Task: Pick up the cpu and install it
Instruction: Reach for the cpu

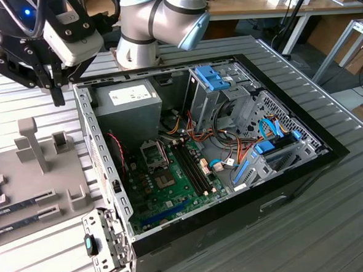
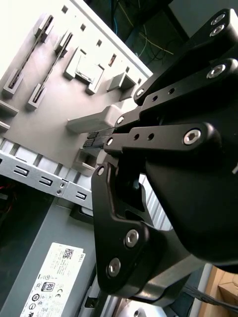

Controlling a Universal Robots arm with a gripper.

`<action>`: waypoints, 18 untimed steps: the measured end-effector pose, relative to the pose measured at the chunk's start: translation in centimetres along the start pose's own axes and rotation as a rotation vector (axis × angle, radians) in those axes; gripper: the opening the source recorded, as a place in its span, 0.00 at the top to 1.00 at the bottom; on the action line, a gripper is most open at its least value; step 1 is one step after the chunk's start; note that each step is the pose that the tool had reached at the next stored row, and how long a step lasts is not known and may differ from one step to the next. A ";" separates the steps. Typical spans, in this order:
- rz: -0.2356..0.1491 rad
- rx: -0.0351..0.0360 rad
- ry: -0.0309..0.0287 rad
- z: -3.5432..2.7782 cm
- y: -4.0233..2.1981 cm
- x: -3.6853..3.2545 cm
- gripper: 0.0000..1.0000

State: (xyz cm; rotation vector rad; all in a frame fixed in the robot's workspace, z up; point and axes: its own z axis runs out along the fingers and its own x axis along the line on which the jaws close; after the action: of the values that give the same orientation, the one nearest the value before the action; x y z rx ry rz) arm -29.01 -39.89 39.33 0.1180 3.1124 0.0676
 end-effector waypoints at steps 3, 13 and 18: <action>0.000 0.0000 0.0000 -0.01 -0.02 0.34 0.89; 0.000 0.0000 0.0000 -0.03 -0.09 1.14 0.89; 0.000 0.0000 0.0000 -0.04 -0.11 1.51 0.89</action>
State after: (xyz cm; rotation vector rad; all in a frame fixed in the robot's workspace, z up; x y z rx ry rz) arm -30.53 -39.89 39.33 0.1179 3.1124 0.0677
